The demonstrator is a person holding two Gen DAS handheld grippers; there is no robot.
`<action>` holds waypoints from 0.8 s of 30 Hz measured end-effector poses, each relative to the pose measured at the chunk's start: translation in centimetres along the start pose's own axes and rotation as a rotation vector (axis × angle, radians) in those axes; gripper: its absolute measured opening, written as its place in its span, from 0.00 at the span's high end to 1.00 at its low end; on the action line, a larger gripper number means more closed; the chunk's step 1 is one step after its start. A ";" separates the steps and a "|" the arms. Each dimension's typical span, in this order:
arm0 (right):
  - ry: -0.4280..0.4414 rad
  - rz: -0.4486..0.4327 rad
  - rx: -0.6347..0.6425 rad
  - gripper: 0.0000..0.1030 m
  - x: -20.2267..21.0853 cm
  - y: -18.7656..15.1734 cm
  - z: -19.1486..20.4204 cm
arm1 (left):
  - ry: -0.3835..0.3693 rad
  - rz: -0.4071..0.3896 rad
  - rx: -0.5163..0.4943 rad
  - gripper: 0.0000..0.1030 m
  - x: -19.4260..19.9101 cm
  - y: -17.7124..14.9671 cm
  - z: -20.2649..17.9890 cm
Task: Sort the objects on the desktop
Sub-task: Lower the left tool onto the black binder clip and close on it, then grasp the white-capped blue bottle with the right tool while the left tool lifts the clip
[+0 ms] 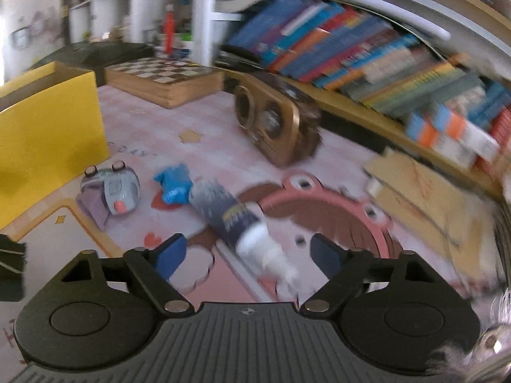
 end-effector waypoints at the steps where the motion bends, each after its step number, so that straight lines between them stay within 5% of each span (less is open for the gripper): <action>1: 0.016 -0.002 0.025 0.23 -0.5 0.5 0.0 | 0.001 -0.003 0.004 0.57 0.2 0.0 0.0; 6: 0.112 0.051 0.129 0.39 -3.2 1.8 0.3 | 0.007 -0.014 0.017 0.56 0.8 0.2 0.1; 11: 0.163 0.128 0.176 0.41 -5.4 2.2 0.2 | -0.002 -0.017 0.038 0.56 1.1 0.2 0.1; 14: 0.203 0.160 0.145 0.44 -6.5 2.1 0.0 | -0.010 -0.020 0.049 0.56 1.2 0.2 0.1; 17: 0.243 0.173 0.081 0.58 -6.6 2.1 -0.2 | -0.015 -0.021 0.057 0.57 1.3 0.3 0.1; 20: 0.227 0.173 0.075 0.70 -5.9 1.7 -0.3 | -0.019 -0.025 0.053 0.56 1.3 0.4 -0.1; 24: 0.192 0.183 0.023 0.70 -4.5 0.7 -0.8 | -0.028 -0.036 0.043 0.57 1.5 0.6 -0.4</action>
Point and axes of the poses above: each gripper's, at about its wrist camera, not at the fingertips, and x roughly against the way its jaws point, z to its left, y to its top, the point moved 8 cm from there along -x, roughly the way its jaws point, and after that the axes turned 2 degrees about z, right-handed, at the moved point
